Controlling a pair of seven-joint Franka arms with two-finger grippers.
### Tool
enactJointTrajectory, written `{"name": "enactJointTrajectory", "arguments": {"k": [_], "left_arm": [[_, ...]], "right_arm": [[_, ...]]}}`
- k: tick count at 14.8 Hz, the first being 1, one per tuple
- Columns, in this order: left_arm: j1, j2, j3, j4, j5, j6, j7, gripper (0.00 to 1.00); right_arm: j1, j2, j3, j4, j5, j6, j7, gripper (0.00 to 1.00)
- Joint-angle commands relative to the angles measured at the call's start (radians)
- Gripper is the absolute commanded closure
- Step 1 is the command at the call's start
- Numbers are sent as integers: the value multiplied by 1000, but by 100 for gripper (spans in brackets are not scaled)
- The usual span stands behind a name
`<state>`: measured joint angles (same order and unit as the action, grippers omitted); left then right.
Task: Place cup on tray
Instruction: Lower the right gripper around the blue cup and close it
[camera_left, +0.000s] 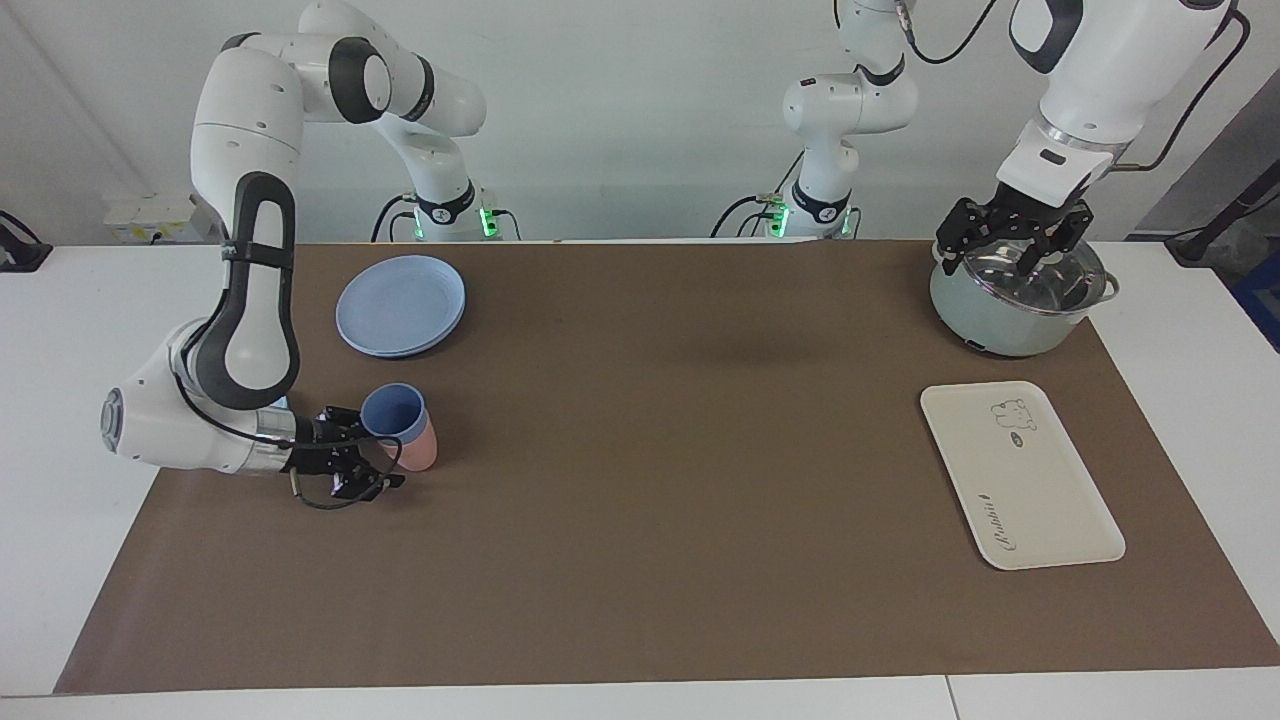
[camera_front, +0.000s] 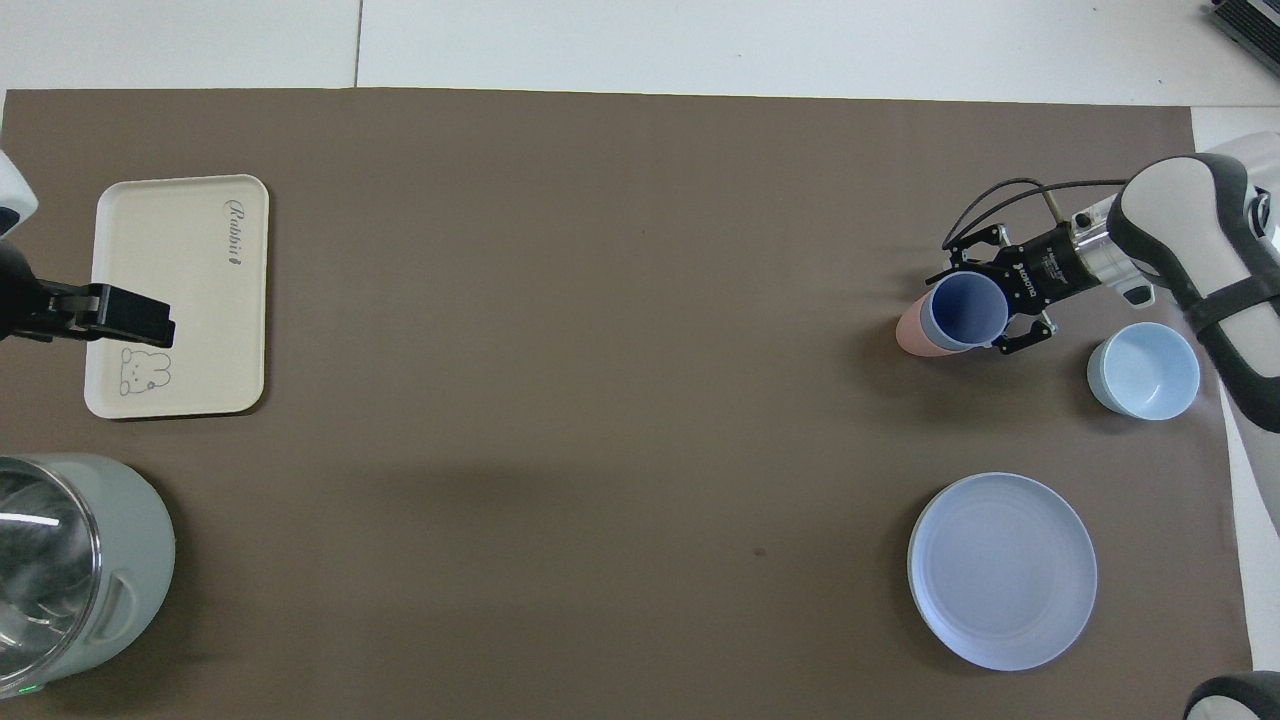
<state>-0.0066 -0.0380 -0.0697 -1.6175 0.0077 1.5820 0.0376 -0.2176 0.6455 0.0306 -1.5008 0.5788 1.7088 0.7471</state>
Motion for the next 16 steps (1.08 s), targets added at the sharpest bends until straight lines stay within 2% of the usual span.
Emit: {"name": "enactJointTrajectory", "arguments": {"k": [1,3,6,7,8,9,13,16], "left_arm": [[11,-25,-4,-28,-14,4,-7,0],[11,-25,-4,-28,-14,4,-7,0],[11,-25,-4,-28,-14,4,-7,0],[11,-25,-4,-28,-14,4,-7,0],[11,-25,-4,-28,-14,4,-7,0],[11,-25,-4,-28,-14,4,-7,0],[11,-25,-4,-28,-14,4,-8,0],[11,-25,-4,-28,-14,4,-7,0]], "right_arm": [[-16,-50,9,-65,52,-5,21,12],[-17,-63,9,-96,99,-6,37,15],[-23,-102,9,-196,174,-3,29,25],[-25,-107,9,-203,183,-11,23,42],[-25,-109,11,-202,187,-44,0,82],[-22,-115,11,-200,194,-79,-33,100],[20,-184,11,-259,204,-87,-37,100],[30,-196,11,-260,205,-81,-34,100]]}}
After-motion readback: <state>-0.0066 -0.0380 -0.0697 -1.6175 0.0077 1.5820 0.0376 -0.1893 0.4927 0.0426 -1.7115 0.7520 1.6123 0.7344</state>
